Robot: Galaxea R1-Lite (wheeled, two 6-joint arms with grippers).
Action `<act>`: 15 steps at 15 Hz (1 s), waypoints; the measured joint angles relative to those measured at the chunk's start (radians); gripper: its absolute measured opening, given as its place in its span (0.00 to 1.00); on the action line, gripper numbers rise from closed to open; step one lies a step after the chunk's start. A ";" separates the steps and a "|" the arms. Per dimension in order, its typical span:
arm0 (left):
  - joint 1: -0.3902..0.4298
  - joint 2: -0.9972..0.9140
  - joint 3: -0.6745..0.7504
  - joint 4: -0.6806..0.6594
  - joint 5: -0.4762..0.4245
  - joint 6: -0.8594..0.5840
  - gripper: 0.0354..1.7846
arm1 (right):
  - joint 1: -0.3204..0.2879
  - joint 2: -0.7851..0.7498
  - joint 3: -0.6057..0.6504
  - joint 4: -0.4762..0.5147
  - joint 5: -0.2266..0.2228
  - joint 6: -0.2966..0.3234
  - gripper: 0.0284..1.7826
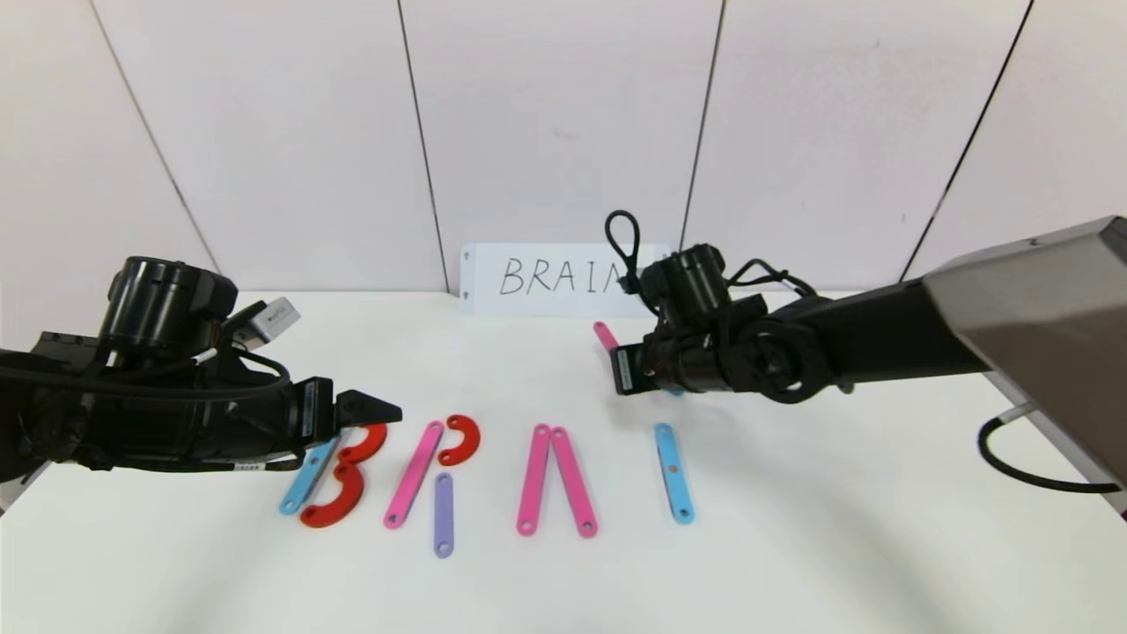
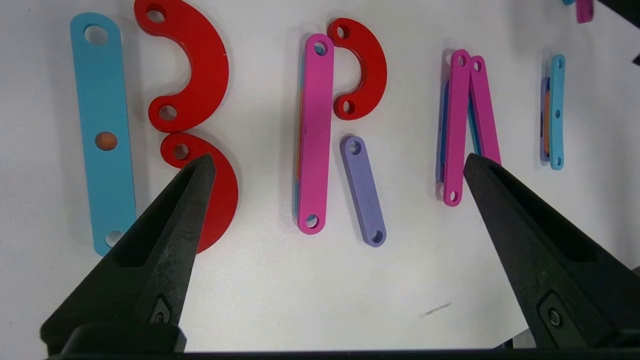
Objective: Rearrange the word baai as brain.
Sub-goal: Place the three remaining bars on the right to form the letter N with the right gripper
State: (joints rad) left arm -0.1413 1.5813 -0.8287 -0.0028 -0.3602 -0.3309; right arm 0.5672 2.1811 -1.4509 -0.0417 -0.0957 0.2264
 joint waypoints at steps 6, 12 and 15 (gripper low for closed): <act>-0.007 0.002 0.006 0.000 0.000 0.000 0.97 | -0.001 -0.241 0.246 -0.010 -0.092 0.037 0.14; -0.015 0.002 0.009 0.000 0.000 -0.001 0.97 | -0.001 -0.403 0.512 -0.009 -0.203 0.216 0.14; -0.016 0.001 0.010 0.000 -0.001 -0.001 0.97 | -0.002 -0.427 0.600 -0.017 -0.206 0.270 0.14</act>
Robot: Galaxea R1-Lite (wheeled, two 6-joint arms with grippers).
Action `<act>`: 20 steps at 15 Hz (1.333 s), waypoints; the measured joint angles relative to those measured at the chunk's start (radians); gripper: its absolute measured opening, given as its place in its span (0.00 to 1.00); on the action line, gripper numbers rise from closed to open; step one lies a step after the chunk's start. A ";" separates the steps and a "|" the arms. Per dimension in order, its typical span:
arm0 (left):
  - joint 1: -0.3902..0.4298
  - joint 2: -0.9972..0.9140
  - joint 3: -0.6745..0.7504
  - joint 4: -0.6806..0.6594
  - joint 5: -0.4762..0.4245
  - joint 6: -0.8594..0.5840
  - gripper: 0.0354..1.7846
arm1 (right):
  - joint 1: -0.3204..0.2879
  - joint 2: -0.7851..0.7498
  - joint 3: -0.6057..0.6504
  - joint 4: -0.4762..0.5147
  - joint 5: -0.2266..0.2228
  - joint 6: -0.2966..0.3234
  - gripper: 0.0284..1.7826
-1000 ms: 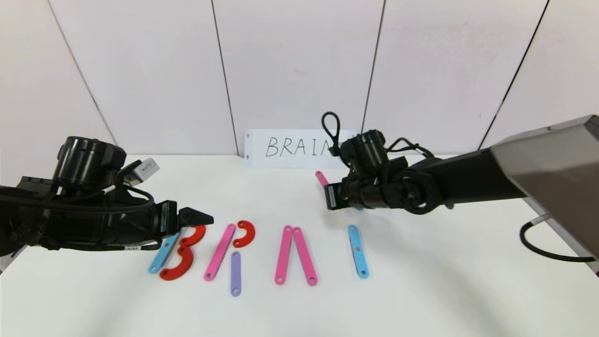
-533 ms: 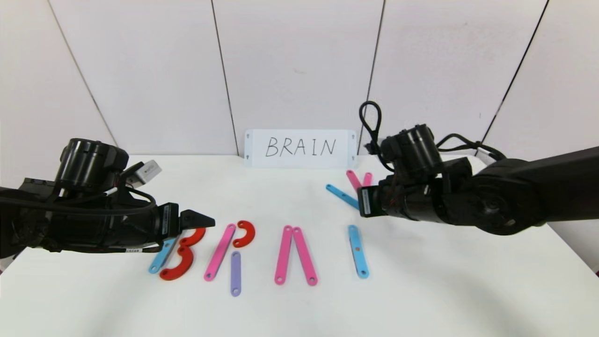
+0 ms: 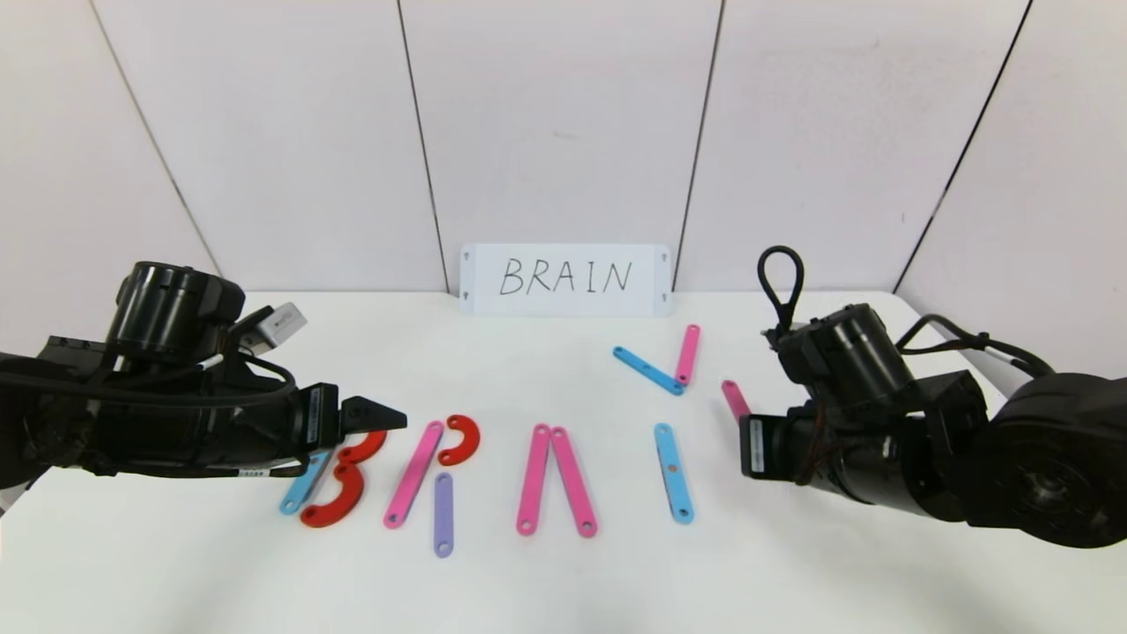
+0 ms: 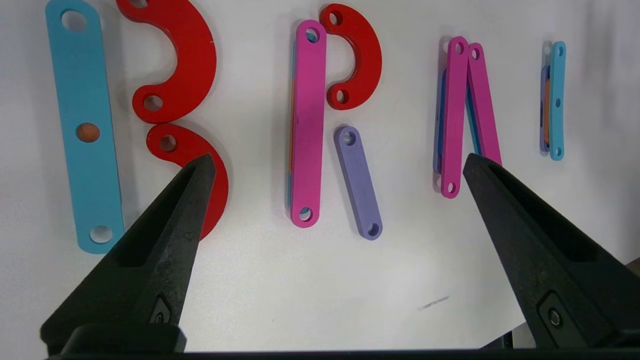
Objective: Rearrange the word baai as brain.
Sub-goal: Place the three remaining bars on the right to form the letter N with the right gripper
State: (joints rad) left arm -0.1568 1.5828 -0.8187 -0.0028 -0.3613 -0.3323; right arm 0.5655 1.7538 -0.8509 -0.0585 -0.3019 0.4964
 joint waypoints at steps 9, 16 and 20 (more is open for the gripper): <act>0.001 0.001 0.000 0.000 0.001 0.000 0.97 | 0.002 0.078 0.053 -0.051 -0.018 0.023 0.14; 0.000 0.003 -0.002 0.000 0.001 0.000 0.97 | 0.001 0.144 0.049 -0.064 -0.030 0.023 0.17; 0.001 0.003 -0.001 0.000 0.000 0.000 0.97 | 0.003 0.143 0.046 -0.061 -0.035 0.023 0.39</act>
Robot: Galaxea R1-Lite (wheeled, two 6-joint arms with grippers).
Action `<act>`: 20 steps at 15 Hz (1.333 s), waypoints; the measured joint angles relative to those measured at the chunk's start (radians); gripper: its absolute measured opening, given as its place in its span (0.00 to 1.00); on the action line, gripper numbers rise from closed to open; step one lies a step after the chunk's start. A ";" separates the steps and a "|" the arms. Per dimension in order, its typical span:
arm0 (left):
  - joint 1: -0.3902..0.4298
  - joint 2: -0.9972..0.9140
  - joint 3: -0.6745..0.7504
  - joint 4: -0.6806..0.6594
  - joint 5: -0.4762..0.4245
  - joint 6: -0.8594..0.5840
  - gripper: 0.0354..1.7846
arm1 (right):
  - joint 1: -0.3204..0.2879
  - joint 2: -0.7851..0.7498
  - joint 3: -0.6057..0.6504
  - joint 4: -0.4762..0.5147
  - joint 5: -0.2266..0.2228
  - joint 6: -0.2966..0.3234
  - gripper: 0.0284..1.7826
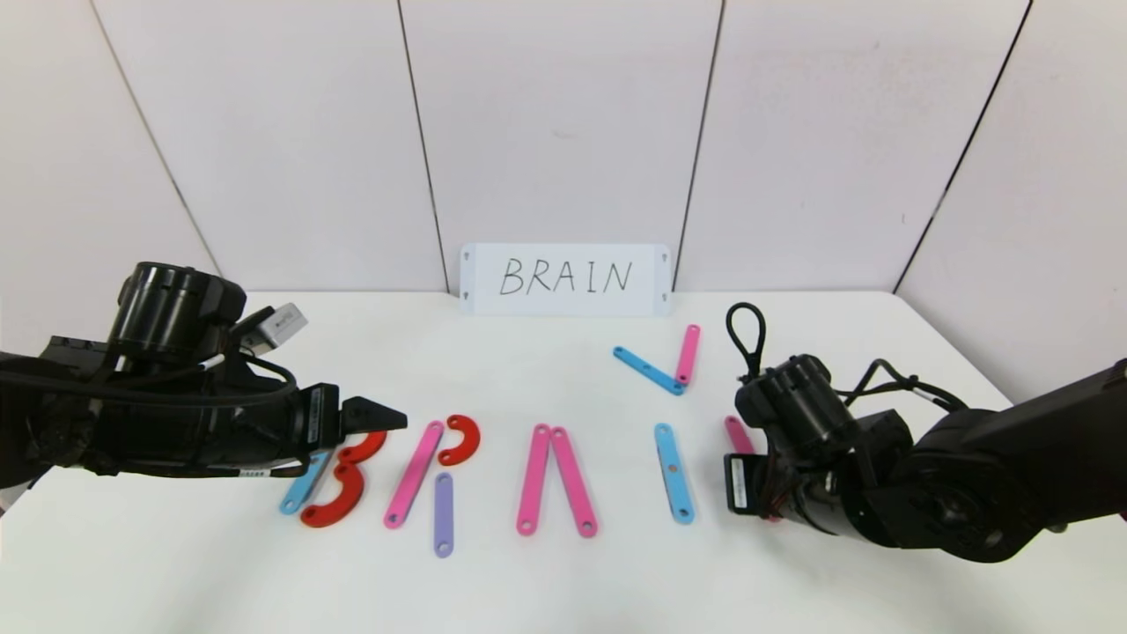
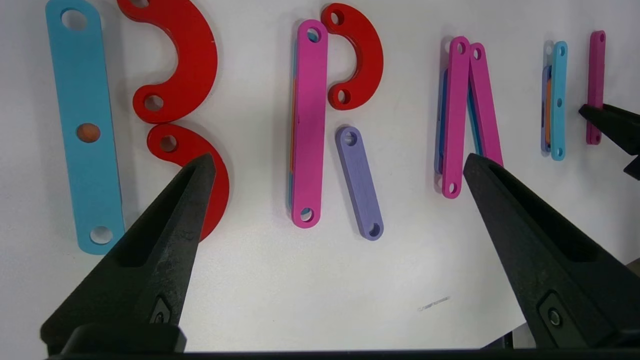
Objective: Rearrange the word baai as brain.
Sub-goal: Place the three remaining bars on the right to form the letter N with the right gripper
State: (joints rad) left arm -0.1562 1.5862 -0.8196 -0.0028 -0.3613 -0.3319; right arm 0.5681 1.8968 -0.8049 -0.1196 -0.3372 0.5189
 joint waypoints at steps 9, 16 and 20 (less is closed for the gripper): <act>0.000 0.002 0.001 0.000 0.000 0.000 0.97 | -0.003 -0.014 -0.006 -0.001 0.001 0.008 0.97; 0.000 0.002 0.001 0.000 0.000 0.000 0.97 | -0.012 -0.040 0.020 -0.123 0.093 0.039 0.97; 0.000 0.002 0.000 0.000 0.000 0.000 0.97 | -0.019 -0.037 0.024 -0.125 0.094 0.038 0.97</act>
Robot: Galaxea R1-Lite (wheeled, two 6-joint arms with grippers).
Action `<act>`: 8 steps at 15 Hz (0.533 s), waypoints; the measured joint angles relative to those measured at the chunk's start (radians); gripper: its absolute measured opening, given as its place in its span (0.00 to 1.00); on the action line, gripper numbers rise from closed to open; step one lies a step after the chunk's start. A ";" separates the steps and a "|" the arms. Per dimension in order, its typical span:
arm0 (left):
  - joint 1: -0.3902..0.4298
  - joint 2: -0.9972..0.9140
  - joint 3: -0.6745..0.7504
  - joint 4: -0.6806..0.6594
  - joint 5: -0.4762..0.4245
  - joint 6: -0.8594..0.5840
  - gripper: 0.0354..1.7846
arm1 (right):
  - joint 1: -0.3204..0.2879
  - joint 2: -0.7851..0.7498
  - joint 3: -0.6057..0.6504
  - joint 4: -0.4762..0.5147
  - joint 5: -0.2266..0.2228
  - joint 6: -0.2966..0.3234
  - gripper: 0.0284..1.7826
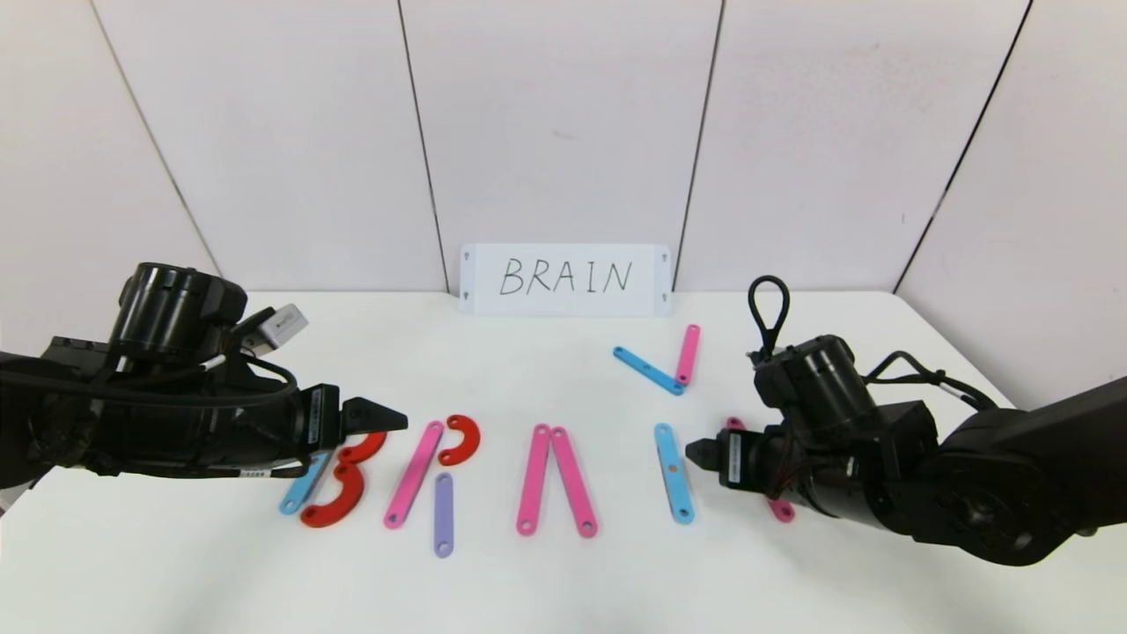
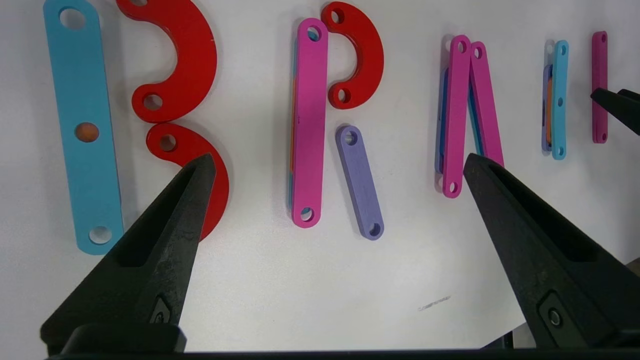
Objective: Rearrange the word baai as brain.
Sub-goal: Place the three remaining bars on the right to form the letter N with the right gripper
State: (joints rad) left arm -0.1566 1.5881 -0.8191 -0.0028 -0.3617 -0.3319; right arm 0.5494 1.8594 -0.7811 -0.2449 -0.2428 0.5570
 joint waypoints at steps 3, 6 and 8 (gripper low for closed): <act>0.000 0.000 0.000 0.000 0.000 0.000 0.97 | -0.001 0.001 0.001 0.001 0.001 0.001 0.97; 0.000 0.000 0.000 0.000 0.000 0.000 0.97 | -0.008 0.003 0.001 0.000 0.006 0.001 0.97; 0.000 0.000 0.000 0.000 0.000 0.000 0.97 | -0.010 0.004 0.001 0.001 0.005 0.001 0.97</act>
State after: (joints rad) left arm -0.1566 1.5881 -0.8191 -0.0028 -0.3617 -0.3319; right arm 0.5391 1.8632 -0.7802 -0.2438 -0.2374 0.5581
